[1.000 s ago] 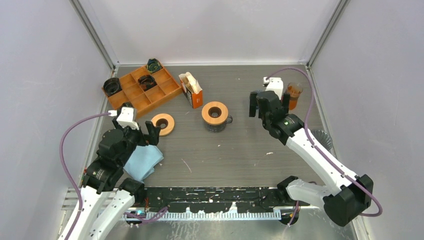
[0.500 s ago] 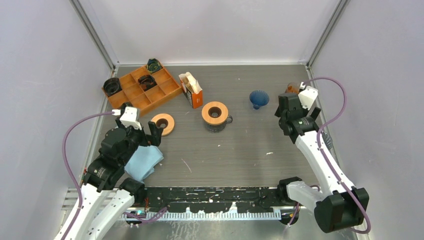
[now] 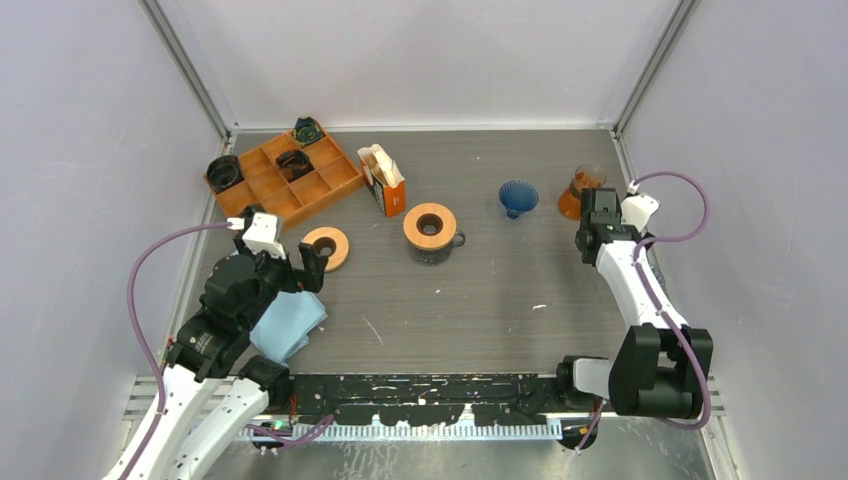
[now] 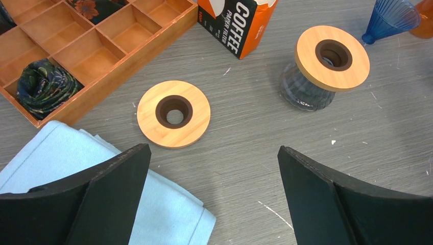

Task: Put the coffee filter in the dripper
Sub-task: Pick up the coffee dripper from the center of the board.

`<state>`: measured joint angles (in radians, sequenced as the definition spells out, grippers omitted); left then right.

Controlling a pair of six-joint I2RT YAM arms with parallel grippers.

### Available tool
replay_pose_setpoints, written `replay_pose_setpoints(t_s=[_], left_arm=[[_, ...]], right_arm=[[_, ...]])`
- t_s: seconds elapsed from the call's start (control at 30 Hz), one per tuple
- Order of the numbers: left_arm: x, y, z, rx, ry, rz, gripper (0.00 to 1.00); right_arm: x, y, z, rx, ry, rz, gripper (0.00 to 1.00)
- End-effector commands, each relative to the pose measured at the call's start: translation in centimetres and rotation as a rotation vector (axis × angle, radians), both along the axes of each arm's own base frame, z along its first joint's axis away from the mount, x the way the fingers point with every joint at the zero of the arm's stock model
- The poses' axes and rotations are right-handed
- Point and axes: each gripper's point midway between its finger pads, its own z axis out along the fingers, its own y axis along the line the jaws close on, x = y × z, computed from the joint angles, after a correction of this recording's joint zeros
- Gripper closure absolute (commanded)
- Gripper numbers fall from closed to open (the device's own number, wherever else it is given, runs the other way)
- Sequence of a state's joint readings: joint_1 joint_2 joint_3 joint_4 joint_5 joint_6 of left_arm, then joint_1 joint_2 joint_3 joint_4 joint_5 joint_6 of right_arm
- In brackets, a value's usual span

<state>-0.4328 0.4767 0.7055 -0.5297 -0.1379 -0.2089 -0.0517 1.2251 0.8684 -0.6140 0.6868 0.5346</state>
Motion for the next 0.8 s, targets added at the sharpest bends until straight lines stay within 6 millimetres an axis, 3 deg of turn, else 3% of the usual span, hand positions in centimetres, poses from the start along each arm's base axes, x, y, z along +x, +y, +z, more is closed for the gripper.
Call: replay_pose_setpoints(t_s=[0.0, 0.3, 0.77], left_arm=[[0.3, -0.1, 1.5, -0.014, -0.04, 0.001, 0.01], [0.3, -0.2, 1.4, -0.012, -0.036, -0.001, 0.01], [0.4, -0.3, 1.2, -0.008, -0.032, -0.003, 0.01]], right_arm=[[0.6, -1.5, -0.3, 0.002, -0.054, -0.082, 0.2], [0.5, -3.7, -2.2, 0.003, -0.029, -0.169, 0.34], [-0.1, -4.7, -4.6, -0.02, 0.048, -0.217, 0.58]])
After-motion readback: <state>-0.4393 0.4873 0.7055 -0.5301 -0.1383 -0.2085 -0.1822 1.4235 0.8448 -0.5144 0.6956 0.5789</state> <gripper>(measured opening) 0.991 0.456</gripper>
